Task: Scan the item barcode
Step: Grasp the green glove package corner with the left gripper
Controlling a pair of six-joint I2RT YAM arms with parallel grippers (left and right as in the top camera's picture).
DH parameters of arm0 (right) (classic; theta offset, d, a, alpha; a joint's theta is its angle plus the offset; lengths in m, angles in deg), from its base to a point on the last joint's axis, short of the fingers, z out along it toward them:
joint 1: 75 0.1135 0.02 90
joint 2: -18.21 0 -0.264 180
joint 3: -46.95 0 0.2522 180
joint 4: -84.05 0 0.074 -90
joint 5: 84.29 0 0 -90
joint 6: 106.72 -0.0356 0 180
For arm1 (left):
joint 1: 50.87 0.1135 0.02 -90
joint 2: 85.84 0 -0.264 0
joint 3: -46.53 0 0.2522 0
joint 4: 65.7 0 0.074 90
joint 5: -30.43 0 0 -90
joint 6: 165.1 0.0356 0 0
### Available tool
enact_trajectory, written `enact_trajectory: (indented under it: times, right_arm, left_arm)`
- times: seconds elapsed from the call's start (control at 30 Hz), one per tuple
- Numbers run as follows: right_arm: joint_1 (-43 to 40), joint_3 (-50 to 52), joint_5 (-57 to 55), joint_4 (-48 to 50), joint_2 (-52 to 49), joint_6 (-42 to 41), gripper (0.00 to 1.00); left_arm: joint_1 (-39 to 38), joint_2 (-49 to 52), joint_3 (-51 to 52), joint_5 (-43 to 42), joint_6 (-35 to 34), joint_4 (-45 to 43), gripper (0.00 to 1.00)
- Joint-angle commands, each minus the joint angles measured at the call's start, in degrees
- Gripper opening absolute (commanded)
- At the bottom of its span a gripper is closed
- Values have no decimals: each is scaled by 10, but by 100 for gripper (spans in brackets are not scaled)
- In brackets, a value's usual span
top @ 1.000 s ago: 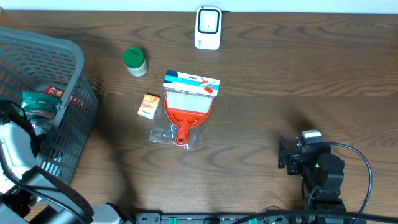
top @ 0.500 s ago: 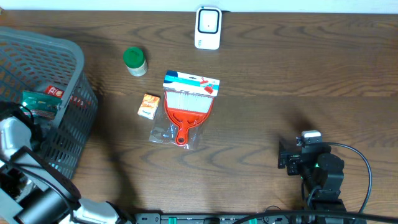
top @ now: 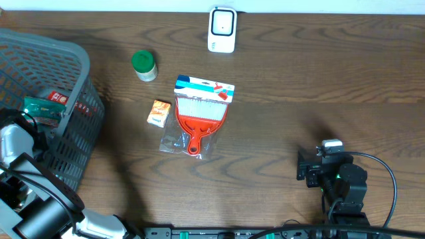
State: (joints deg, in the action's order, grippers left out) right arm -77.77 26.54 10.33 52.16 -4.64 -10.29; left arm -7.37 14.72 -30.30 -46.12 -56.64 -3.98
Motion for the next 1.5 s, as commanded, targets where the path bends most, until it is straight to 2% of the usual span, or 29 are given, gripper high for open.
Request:
enact_trajectory:
  times: [0.0, 0.1, 0.27, 0.5, 0.6, 0.87, 1.47]
  right_arm:
    - [-2, 1, -1, 1, 1, -8, 99]
    - [-2, 1, -1, 1, 1, -8, 99]
    - [-2, 1, -1, 1, 1, -8, 99]
    - [-2, 1, -1, 1, 1, -8, 99]
    - [-2, 1, -1, 1, 1, -8, 99]
    - [-2, 1, -1, 2, 1, -8, 99]
    - [-2, 1, -1, 5, 1, -8, 99]
  left_arm:
    - [2, 8, 2, -4, 3, -1, 65]
    - [2, 8, 2, -4, 3, -2, 59]
    - [2, 8, 2, -4, -1, -6, 37]
    - [2, 8, 2, -6, -13, -8, 36]
    - [2, 7, -7, -7, -33, -9, 31]
    - [2, -17, -42, -34, -38, -7, 31]
    - [1, -183, -45, -40, -40, -73, 31]
